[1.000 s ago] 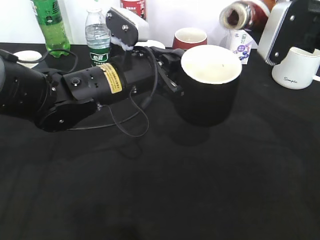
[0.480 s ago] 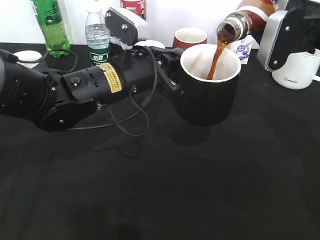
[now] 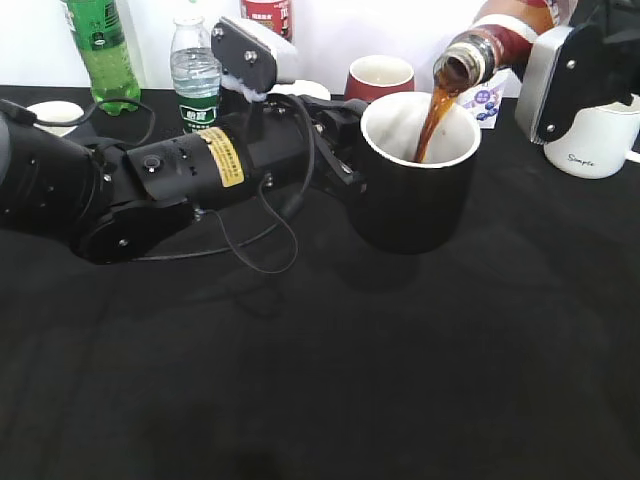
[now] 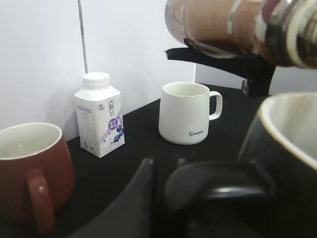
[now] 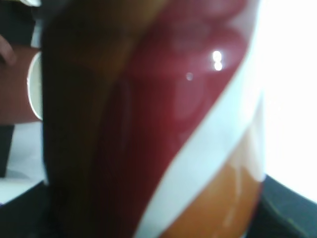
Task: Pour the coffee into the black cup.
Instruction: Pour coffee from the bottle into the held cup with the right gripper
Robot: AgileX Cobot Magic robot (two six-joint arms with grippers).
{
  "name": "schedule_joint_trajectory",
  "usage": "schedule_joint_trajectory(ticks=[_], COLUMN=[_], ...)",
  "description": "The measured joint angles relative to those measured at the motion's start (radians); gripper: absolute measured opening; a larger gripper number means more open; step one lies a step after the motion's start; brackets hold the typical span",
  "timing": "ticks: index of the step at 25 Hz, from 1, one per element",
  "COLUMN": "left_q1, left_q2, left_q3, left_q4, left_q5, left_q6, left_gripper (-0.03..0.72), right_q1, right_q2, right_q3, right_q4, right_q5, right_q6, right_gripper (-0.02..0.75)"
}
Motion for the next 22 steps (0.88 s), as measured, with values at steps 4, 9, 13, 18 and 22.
schedule_joint_trajectory(ticks=[4, 9, 13, 18, 22], left_q1=[0.000, 0.000, 0.000, 0.000, 0.004], left_q2=[0.000, 0.000, 0.000, 0.003, 0.005], left_q3=[0.000, 0.000, 0.000, 0.000, 0.000], left_q4=[0.001, 0.002, 0.003, -0.003, -0.079], left_q5=[0.006, 0.031, 0.033, 0.011, -0.009], left_q6=[0.000, 0.000, 0.000, 0.000, 0.000], left_gripper=[0.064, 0.064, 0.064, 0.064, 0.064], right_q1=[0.000, 0.000, 0.000, 0.000, 0.000], right_q2=[0.000, 0.000, 0.000, 0.000, 0.000], right_q3=[-0.001, -0.001, -0.001, -0.001, -0.001], right_q4=[0.006, 0.008, 0.008, -0.053, -0.126], right_q5=[-0.002, -0.003, -0.004, -0.009, -0.010], right_q6=[-0.031, -0.078, -0.044, 0.241, 0.715], right_gripper=[0.529, 0.529, 0.529, 0.529, 0.529])
